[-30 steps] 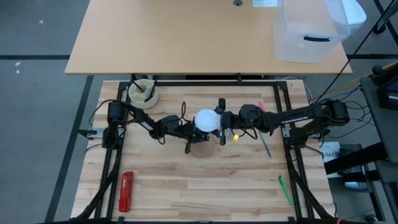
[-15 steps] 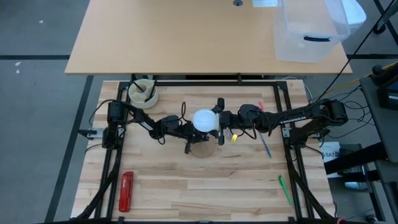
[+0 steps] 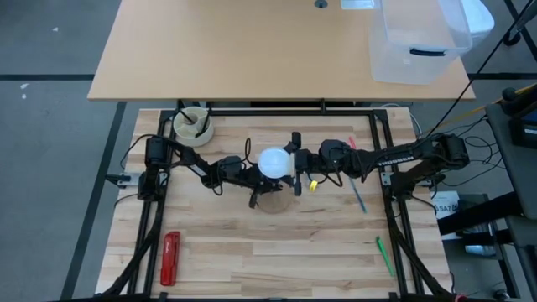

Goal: Screw lightbulb
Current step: Remove the lightbulb from the desk lamp

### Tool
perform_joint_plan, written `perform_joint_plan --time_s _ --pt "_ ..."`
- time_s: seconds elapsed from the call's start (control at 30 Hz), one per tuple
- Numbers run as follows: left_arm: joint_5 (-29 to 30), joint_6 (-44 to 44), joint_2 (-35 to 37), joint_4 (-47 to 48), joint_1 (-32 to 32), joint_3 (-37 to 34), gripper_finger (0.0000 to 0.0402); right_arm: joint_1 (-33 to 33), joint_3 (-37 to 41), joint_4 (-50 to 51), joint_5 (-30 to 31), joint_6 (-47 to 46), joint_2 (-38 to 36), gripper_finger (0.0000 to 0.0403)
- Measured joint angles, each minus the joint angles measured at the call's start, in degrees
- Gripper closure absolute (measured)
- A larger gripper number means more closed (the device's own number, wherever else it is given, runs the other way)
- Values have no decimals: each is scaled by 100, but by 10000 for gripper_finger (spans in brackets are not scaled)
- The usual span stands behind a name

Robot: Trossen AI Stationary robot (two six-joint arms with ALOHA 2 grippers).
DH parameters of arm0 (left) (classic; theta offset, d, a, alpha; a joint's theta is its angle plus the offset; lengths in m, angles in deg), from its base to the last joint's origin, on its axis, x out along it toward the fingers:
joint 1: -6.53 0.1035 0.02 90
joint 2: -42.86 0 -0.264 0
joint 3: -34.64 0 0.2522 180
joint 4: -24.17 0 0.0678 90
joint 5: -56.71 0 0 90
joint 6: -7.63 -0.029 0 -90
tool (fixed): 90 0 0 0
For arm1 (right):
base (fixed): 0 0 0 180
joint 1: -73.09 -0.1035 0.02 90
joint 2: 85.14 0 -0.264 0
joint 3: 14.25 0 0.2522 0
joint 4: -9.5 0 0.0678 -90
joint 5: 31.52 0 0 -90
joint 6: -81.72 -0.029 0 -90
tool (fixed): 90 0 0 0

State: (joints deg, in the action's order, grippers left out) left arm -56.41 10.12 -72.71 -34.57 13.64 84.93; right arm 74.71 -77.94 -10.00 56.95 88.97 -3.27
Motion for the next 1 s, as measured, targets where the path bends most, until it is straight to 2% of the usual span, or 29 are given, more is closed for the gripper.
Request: perform_joint_plan --time_s 0.27,0.47,0.83,1.0 --pt "-46 -148 0 8 -51 -2 370 -82 -31 279 -106 375 -24 103" --pt "-37 -153 0 14 -87 15 370 -84 -36 282 -70 167 -31 95" --pt "5 -131 0 17 -92 17 368 -86 -51 426 150 -42 -46 51" --pt "5 -109 0 19 -92 20 365 -103 -51 562 155 -60 -46 44"
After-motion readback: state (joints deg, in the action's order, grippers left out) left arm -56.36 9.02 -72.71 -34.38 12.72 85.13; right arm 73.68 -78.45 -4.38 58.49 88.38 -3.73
